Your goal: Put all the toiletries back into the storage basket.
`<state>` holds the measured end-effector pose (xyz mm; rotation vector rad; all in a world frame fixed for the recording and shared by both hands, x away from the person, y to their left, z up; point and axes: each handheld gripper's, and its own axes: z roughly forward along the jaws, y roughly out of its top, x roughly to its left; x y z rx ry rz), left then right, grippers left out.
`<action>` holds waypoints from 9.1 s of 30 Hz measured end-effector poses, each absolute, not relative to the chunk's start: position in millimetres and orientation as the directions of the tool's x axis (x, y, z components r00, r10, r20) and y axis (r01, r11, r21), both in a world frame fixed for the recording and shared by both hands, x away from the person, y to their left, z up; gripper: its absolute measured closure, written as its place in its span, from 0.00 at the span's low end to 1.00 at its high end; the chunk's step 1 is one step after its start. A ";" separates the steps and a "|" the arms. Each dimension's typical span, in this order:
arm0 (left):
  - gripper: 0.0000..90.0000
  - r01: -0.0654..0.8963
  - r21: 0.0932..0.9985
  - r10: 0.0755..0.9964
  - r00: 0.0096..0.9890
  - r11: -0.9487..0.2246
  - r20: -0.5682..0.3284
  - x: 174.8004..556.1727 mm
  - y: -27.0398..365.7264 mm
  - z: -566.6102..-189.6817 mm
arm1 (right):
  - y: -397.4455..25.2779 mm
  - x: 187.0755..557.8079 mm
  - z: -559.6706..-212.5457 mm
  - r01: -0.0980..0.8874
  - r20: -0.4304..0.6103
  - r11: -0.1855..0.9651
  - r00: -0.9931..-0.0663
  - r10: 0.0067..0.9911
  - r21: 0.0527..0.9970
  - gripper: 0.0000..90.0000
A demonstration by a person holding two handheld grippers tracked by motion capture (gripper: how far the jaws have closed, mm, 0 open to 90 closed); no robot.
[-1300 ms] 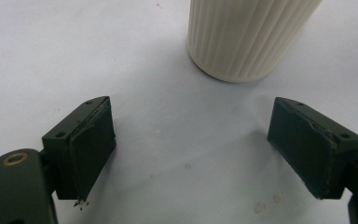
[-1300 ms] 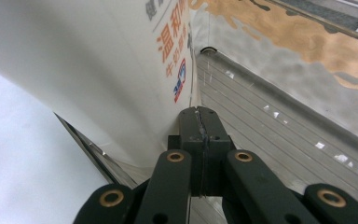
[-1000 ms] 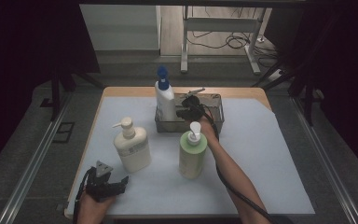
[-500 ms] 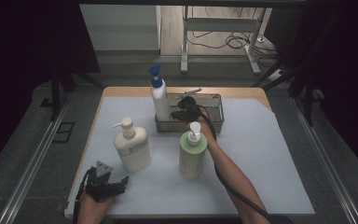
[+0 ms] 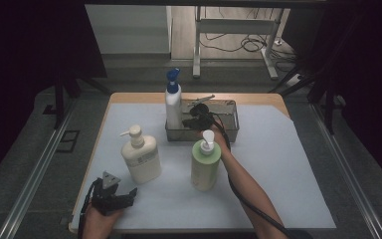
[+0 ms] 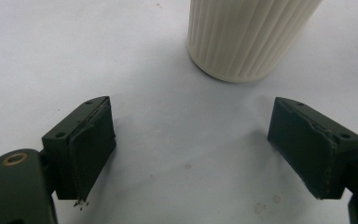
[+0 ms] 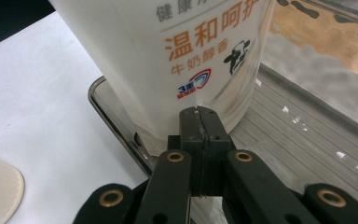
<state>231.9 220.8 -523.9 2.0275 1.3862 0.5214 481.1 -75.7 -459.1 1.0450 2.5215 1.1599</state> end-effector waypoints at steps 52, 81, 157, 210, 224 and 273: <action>0.16 0.682 0.685 0.928 0.371 -0.256 -0.022 231.6 220.7 -524.1 | -135.7 436.2 -416.4 0.429 0.024 0.487 -0.768 0.640 0.761 0.34; 0.16 0.682 0.684 0.928 0.372 -0.259 -0.020 231.4 220.6 -524.0 | -185.6 404.4 -418.7 0.426 0.000 0.505 -0.764 0.645 0.750 0.23; 0.16 0.678 0.687 0.927 0.374 -0.262 -0.016 231.3 220.6 -524.2 | -173.4 301.8 -428.7 0.321 0.072 0.514 -0.892 0.446 0.796 0.08; 0.16 0.678 0.687 0.927 0.374 -0.262 -0.017 231.5 220.8 -524.1 | -148.7 323.4 -394.9 0.342 0.028 0.531 -0.858 0.512 0.775 0.14; 0.16 0.679 0.687 0.927 0.374 -0.261 -0.017 231.5 220.8 -524.1 | -144.8 343.2 -364.3 0.340 0.011 0.511 -0.840 0.542 0.789 0.14; 0.16 0.679 0.686 0.927 0.374 -0.261 -0.018 231.8 221.0 -524.1 | -119.1 426.4 -329.9 0.383 -0.044 0.449 -0.720 0.692 0.807 0.14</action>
